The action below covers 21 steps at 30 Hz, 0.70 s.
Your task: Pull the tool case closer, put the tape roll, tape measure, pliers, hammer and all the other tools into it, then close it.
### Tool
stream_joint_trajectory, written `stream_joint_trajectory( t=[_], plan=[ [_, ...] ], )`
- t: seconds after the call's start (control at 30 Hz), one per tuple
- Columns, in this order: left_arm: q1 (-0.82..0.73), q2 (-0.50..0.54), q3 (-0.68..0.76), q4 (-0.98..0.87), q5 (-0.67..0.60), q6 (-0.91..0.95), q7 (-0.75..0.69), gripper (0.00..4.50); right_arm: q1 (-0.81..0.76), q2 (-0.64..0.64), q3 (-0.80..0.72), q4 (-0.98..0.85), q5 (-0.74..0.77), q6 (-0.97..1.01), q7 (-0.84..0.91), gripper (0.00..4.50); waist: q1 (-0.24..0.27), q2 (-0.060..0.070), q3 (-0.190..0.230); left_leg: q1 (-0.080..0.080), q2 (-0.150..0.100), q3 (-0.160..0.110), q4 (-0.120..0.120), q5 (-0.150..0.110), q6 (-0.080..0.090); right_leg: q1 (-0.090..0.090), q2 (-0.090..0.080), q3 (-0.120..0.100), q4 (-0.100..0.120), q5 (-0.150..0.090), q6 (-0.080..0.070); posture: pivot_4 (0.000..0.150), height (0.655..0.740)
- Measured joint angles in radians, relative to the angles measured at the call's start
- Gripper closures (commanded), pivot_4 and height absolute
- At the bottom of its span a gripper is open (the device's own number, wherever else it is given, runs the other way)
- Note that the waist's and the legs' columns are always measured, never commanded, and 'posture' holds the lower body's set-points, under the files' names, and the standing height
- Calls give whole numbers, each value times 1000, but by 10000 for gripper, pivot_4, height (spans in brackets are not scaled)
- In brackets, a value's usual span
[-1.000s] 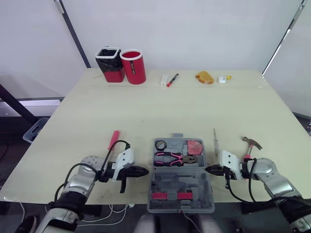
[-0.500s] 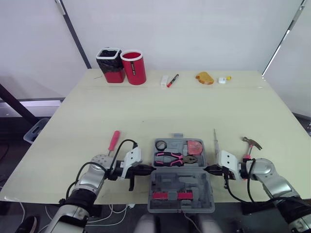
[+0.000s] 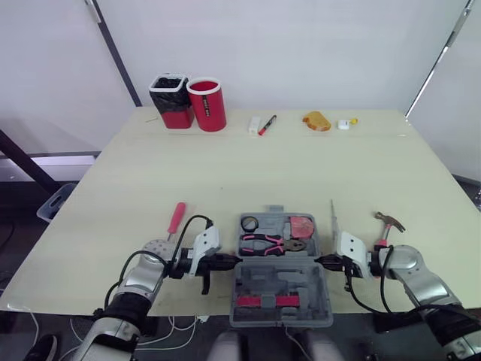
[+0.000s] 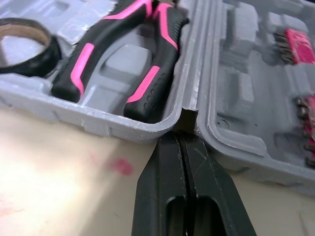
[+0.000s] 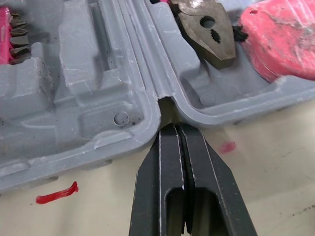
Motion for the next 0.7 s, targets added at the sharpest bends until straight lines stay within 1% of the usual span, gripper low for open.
stream_joint_trajectory(
  t=[0.33, 0.7],
  plan=[
    [-43, -15, 1, 46, 16, -19, 54, 44653, -23, 45, -31, 59, -6, -26, -69, 45000, -1, 0, 0, 0, 0, 0, 0, 0, 0, 0, 0, 1, 0, 1, 0, 1500, 7400],
    [-84, -33, 0, 99, 29, -42, 72, 44653, -35, 52, -39, 75, -11, -27, -103, 45000, 0, 0, 0, -1, 0, 0, 0, 0, 0, 0, 0, 1, 0, 1, 0, 1500, 7400]
  ],
)
